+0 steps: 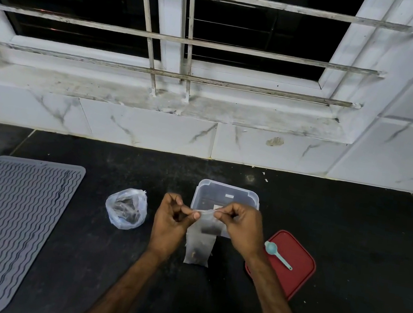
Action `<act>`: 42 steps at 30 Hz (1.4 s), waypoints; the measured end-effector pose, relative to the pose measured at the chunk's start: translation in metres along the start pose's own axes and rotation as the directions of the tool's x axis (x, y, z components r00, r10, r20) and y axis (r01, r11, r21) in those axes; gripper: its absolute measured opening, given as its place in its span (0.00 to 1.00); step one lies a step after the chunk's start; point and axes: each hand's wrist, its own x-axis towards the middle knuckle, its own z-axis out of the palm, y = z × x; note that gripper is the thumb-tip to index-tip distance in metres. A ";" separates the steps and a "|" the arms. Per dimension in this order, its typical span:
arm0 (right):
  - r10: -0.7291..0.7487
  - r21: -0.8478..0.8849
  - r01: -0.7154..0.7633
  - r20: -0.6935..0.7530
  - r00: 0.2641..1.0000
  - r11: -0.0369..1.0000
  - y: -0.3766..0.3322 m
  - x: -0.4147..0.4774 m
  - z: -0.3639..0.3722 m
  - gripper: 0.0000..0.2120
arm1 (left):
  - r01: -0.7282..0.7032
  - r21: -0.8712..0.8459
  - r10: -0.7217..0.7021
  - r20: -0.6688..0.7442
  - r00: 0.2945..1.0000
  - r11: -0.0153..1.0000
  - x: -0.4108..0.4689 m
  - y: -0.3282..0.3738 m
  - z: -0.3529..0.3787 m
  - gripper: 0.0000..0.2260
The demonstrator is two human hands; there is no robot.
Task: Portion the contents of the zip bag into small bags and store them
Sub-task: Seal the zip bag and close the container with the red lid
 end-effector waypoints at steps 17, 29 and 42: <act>0.062 0.009 -0.062 -0.026 0.998 0.998 0.030 0.076 -0.003 0.02 | 0.056 0.175 -0.059 0.012 0.998 0.983 0.014 -0.025 -0.024 0.18; 0.468 -0.304 -0.416 0.119 0.876 0.857 0.080 0.104 0.048 0.10 | 0.284 0.338 -0.339 0.117 0.933 0.898 0.002 -0.078 -0.034 0.21; 0.071 -0.461 -0.079 -0.034 0.997 0.884 0.007 0.059 0.022 0.17 | 0.237 0.348 -0.286 0.098 0.953 0.907 -0.009 -0.075 -0.013 0.06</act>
